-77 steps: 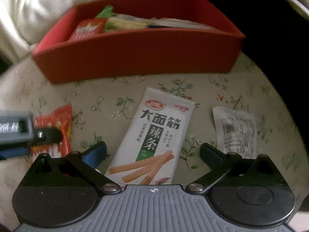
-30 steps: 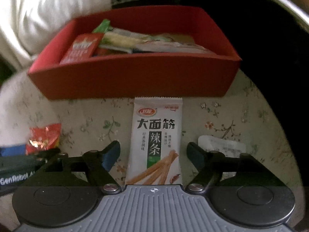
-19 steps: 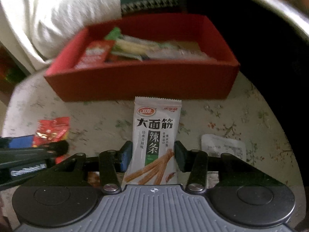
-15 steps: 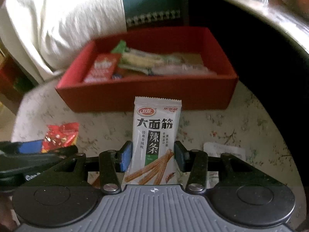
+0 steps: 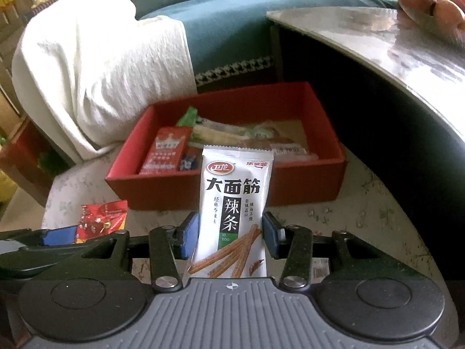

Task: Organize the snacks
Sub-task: 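Lift both held packets and raise them toward the red box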

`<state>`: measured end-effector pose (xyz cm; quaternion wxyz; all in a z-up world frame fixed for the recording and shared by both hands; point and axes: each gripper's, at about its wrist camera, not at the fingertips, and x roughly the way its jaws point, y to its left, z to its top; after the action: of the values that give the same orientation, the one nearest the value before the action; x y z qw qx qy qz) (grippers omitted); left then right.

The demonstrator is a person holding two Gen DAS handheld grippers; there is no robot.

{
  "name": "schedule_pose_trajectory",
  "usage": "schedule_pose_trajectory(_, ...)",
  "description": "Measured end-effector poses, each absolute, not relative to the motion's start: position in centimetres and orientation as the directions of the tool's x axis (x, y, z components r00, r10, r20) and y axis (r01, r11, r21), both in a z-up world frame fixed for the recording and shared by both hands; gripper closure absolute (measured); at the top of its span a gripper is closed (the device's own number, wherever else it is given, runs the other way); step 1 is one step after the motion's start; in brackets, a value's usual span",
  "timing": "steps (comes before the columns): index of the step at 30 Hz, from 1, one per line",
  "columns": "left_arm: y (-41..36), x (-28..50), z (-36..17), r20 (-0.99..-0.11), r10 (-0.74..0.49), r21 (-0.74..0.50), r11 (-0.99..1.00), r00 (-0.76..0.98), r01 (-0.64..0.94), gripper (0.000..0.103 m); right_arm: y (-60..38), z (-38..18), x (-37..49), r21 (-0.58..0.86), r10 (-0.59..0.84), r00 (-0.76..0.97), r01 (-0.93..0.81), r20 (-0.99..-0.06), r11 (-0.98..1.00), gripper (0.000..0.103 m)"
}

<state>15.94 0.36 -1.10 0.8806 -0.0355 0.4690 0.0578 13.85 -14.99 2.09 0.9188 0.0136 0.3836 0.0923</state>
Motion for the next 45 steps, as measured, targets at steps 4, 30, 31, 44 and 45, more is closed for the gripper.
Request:
schedule_pose_trajectory(4, 0.6, 16.1, -0.8, -0.823, 0.072, -0.012, 0.990, 0.563, -0.144, 0.050, -15.1, 2.7, 14.0, 0.105, 0.186, 0.706, -0.157, -0.683, 0.982, 0.049)
schedule_pose_trajectory(30, 0.6, 19.5, 0.2, -0.785, 0.100, 0.006, 0.988, 0.612, -0.153, 0.049, -17.5, 5.9, 17.1, 0.133, 0.179, 0.798, -0.125, -0.575, 0.983, 0.049)
schedule_pose_trajectory(31, 0.6, 19.7, 0.2, -0.783, 0.101, 0.008, 0.988, 0.613, -0.153, 0.049, -17.5, 5.9, 17.2, 0.132, 0.177, 0.799, -0.122, -0.575, 0.984, 0.049)
schedule_pose_trajectory(44, 0.6, 21.3, 0.4, -0.772, 0.109, 0.013, 0.988, 0.627, -0.155, 0.049, -17.3, 5.9, 19.1, 0.115, 0.161, 0.804, -0.115, -0.573, 0.987, 0.048)
schedule_pose_trajectory(45, 0.6, 21.4, 0.4, -0.770, 0.110, 0.014, 0.988, 0.628, -0.155, 0.049, -17.3, 5.9, 19.2, 0.115, 0.160, 0.804, -0.115, -0.573, 0.987, 0.048)
